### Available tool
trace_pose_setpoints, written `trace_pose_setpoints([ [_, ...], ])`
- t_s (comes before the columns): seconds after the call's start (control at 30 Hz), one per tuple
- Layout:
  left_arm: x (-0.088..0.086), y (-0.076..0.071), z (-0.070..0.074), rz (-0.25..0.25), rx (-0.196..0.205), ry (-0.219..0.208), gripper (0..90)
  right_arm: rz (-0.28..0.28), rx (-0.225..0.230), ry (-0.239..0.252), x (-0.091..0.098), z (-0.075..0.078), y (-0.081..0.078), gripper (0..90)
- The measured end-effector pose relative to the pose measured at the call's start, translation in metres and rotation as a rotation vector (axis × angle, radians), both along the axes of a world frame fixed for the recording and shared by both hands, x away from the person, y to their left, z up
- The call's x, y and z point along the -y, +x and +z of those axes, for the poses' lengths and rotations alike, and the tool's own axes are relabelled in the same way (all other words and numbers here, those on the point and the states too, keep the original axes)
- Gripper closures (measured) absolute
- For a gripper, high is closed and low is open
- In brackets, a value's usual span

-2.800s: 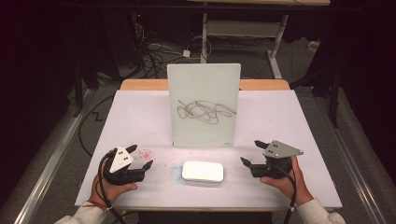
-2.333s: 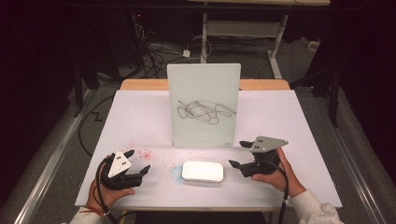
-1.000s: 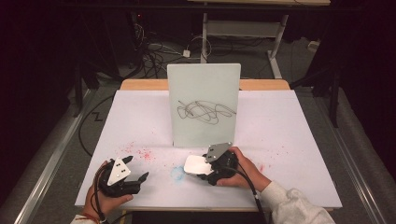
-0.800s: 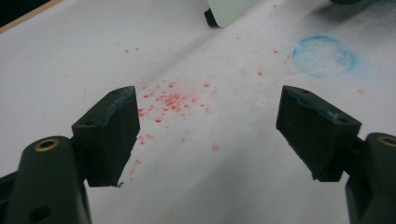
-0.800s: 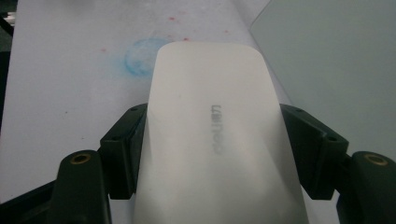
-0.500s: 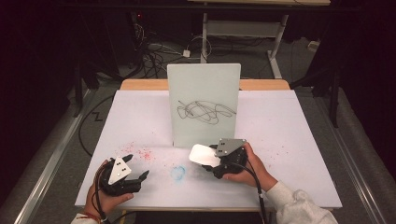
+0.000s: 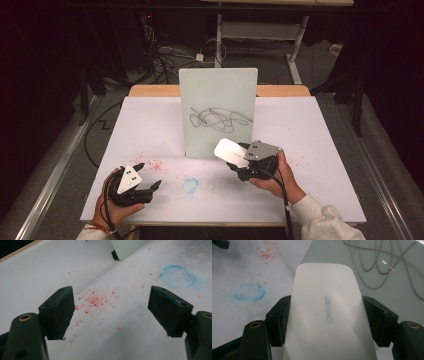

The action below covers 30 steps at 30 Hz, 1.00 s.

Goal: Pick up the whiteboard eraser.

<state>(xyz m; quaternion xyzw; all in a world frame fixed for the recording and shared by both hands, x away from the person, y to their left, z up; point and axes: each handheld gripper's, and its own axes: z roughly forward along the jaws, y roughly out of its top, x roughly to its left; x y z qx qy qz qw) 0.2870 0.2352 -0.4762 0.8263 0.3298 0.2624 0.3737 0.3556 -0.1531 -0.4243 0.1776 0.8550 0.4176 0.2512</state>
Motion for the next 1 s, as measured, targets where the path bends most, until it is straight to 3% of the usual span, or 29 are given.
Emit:
trace_pose_setpoints([
  [0.23,0.004,0.004,0.0,-0.008,-0.002,0.003,21.0,-0.054,0.023,0.055,0.016,0.007,0.001,30.8],
  [0.47,0.006,0.006,-0.002,-0.015,-0.016,0.008,21.0,-0.117,0.084,0.079,0.029,0.015,0.001,30.8],
  [0.8,0.005,0.007,-0.002,-0.02,-0.016,-0.001,21.0,-0.175,0.143,0.069,0.034,0.017,0.001,30.8],
  [1.0,0.004,0.005,-0.001,-0.017,-0.013,0.0,21.0,-0.219,0.217,0.044,0.035,0.02,0.001,30.8],
])
